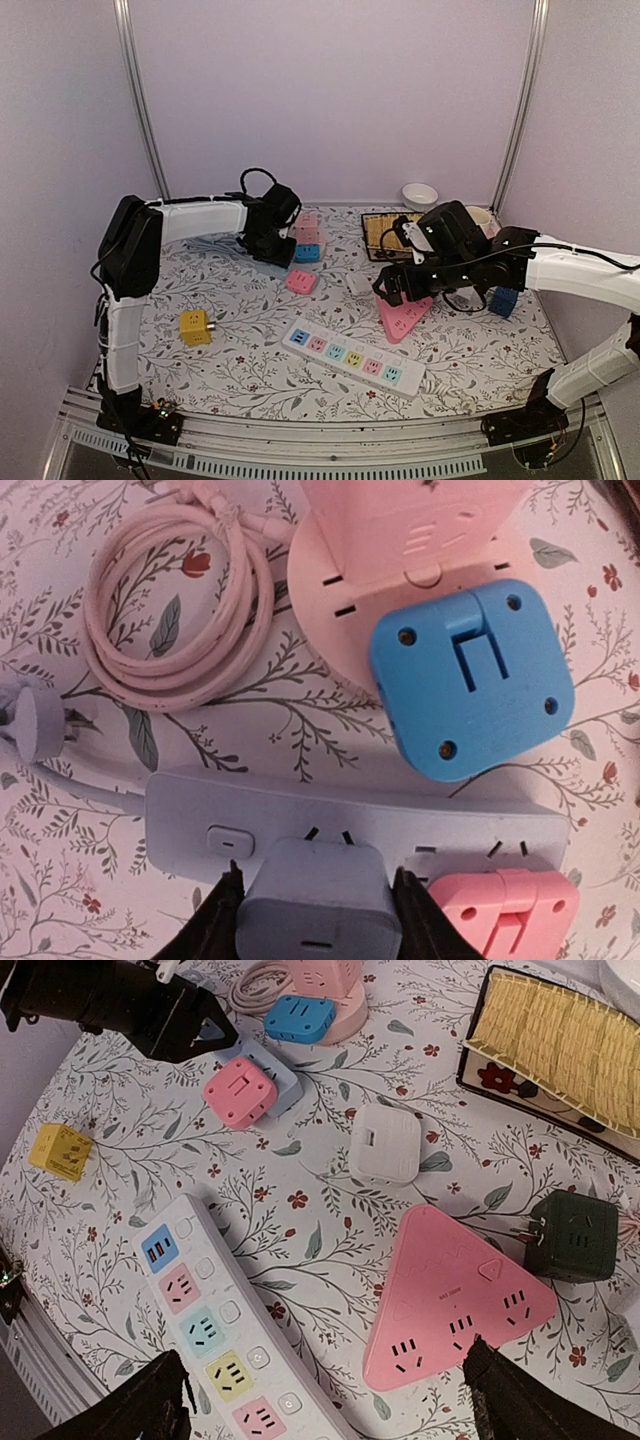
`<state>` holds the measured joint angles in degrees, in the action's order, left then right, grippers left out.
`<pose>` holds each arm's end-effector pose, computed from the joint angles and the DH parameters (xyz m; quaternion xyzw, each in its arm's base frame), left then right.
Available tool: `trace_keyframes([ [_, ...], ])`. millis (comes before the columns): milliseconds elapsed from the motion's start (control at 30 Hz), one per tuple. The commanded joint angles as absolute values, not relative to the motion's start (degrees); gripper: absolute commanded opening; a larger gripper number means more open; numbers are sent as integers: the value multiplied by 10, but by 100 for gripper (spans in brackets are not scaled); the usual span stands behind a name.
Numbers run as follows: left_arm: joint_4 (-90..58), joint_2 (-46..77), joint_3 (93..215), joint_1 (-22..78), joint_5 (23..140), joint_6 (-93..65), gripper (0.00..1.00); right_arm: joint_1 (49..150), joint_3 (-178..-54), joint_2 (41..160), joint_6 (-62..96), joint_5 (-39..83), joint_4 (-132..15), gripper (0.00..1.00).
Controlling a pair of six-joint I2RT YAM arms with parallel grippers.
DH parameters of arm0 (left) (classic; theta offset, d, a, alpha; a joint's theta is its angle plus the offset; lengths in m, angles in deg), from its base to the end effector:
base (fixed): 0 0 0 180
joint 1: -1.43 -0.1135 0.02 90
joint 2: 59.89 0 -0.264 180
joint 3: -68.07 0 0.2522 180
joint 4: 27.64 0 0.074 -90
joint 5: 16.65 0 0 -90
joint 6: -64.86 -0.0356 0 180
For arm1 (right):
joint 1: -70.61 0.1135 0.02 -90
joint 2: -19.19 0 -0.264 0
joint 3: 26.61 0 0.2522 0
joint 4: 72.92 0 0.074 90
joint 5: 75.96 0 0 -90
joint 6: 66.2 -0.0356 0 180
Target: Pull the plug off the socket
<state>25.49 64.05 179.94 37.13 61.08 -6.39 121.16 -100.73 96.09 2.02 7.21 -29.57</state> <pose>0.3777 -0.2621 0.1810 0.1204 0.9639 -0.0049 0.2376 0.1862 0.2196 0.2796 -0.2085 0.9025 0.1754 0.3336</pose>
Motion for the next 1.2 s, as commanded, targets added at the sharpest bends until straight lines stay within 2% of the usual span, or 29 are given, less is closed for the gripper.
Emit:
trace_keyframes([
  [0, 265, 599, 1763, 394, 605, -29, 38, 1209, -1001, 965, 27, 88, -296, 98],
  [233, 266, 551, 1700, 432, 591, 29, 37, 1208, -1002, 991, 36, 124, -321, 98],
  [567, 284, 503, 1654, 501, 584, 135, 37, 1207, -1048, 1093, 50, 184, -362, 98],
  [833, 285, 494, 1644, 552, 587, 203, 38, 1206, -1063, 1172, 36, 222, -390, 97],
  [1167, 286, 519, 1652, 616, 577, 274, 39, 1210, -1014, 1187, 11, 225, -420, 96],
])
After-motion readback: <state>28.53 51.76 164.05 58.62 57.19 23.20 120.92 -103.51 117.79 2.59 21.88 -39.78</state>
